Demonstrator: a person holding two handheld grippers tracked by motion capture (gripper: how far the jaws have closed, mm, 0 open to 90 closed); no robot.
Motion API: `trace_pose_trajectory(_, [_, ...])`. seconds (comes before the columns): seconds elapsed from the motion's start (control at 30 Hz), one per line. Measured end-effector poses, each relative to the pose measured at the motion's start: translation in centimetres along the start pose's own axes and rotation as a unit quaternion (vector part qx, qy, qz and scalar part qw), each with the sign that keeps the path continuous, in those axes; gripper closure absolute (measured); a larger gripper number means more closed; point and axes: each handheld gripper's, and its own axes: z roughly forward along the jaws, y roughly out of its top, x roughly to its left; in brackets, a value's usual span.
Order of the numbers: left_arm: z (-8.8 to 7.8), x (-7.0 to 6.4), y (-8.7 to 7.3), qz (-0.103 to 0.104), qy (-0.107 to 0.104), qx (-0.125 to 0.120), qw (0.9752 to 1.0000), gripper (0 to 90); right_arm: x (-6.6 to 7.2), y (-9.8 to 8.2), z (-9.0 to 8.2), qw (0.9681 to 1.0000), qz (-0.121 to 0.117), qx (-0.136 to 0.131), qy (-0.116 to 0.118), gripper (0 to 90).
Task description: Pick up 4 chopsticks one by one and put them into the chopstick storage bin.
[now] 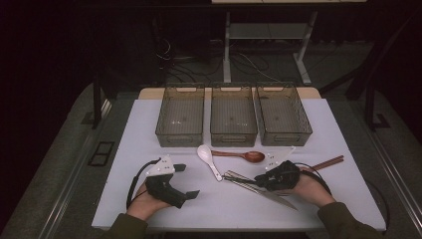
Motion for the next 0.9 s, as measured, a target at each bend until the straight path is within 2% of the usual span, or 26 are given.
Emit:
trace_pose_trajectory(0.43, [0.0,0.0,0.0,0.001,-0.001,0.001,1.0,0.0,-0.4,-0.2,-0.1,0.9999,0.013,-0.004,0.001,80.6])
trace_pose_trajectory(0.57, [-0.1,0.0,0.0,0.001,-0.002,0.001,1.0,0.0,-0.6,-0.3,-0.3,0.9998,0.018,-0.006,-0.009,80.8])
trace_pose_trajectory(0.8, [-0.1,0.0,0.0,0.001,-0.001,0.001,1.0,0.0,-1.5,-0.8,-0.7,0.9983,0.045,-0.008,-0.035,80.8])
trace_pose_trajectory(0.9, [-0.1,0.0,0.0,0.001,-0.001,0.001,1.0,0.0,-1.7,-1.0,-0.6,0.9975,0.058,-0.008,-0.038,80.7])
